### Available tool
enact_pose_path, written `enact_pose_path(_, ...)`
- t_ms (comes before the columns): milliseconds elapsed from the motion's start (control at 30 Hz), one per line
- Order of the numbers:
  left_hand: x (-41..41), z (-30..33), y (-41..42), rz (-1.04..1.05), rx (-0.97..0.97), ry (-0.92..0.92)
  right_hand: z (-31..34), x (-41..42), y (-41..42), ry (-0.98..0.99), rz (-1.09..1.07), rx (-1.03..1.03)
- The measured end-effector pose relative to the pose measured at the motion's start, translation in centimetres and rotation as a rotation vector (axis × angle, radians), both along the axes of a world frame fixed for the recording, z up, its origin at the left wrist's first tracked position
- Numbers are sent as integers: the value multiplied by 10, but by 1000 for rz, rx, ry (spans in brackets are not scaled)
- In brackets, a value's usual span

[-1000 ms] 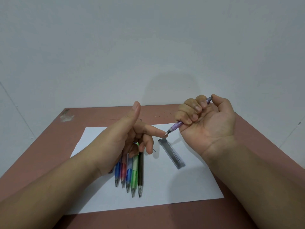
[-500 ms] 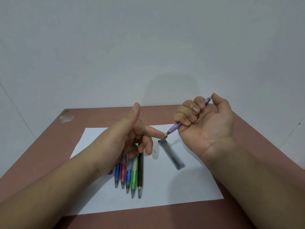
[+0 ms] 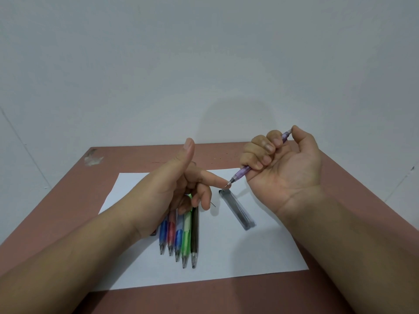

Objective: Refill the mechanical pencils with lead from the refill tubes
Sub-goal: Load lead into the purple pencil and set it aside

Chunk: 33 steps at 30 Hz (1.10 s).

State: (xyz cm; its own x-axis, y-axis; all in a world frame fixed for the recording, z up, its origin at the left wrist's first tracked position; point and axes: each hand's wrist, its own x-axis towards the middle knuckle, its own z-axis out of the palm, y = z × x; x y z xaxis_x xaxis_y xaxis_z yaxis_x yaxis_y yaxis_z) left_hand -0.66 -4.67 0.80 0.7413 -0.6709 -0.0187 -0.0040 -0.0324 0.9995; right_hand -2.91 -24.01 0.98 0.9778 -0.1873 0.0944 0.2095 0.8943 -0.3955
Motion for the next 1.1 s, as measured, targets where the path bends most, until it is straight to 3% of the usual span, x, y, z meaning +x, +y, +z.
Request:
enact_pose_path(267,1,-1,-1,12,26,-8,-1,1,-2,13,6,-21)
enact_pose_path(700,5,-5,1,110,145,-91,-10,8,4,298,87,-207)
enact_pose_path(967,13,-13,8,17,118,-217,-9,9,3,299,96,-179)
enact_pose_path(1100,15,-14,12,-60,257,-300,-8,8,2,291,108,-150)
